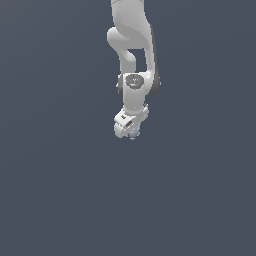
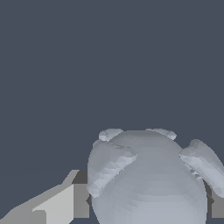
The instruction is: Pick up the object and move it to a goal position.
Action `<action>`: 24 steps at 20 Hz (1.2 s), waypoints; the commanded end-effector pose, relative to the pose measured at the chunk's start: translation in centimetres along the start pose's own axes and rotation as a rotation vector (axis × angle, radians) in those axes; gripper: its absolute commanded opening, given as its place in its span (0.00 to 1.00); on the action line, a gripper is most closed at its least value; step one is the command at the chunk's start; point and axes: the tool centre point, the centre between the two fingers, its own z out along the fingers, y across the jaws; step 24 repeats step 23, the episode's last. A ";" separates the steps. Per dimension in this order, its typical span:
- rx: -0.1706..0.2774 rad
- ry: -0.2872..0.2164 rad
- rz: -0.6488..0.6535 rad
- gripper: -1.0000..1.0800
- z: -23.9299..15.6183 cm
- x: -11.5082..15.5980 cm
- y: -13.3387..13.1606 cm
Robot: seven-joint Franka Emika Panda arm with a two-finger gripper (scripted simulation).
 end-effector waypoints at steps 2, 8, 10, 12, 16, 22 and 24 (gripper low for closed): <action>-0.001 0.000 -0.001 0.00 -2.1 0.1 -0.7; 0.000 0.000 -0.001 0.00 -6.8 0.5 -2.1; 0.000 0.000 -0.002 0.00 -8.1 0.6 -2.5; 0.000 0.000 -0.002 0.00 -9.3 0.7 -2.8; 0.001 0.001 -0.002 0.00 -11.1 0.9 -3.3; 0.001 0.001 -0.001 0.00 -12.3 1.0 -3.5; 0.001 0.001 -0.001 0.00 -12.3 1.0 -3.5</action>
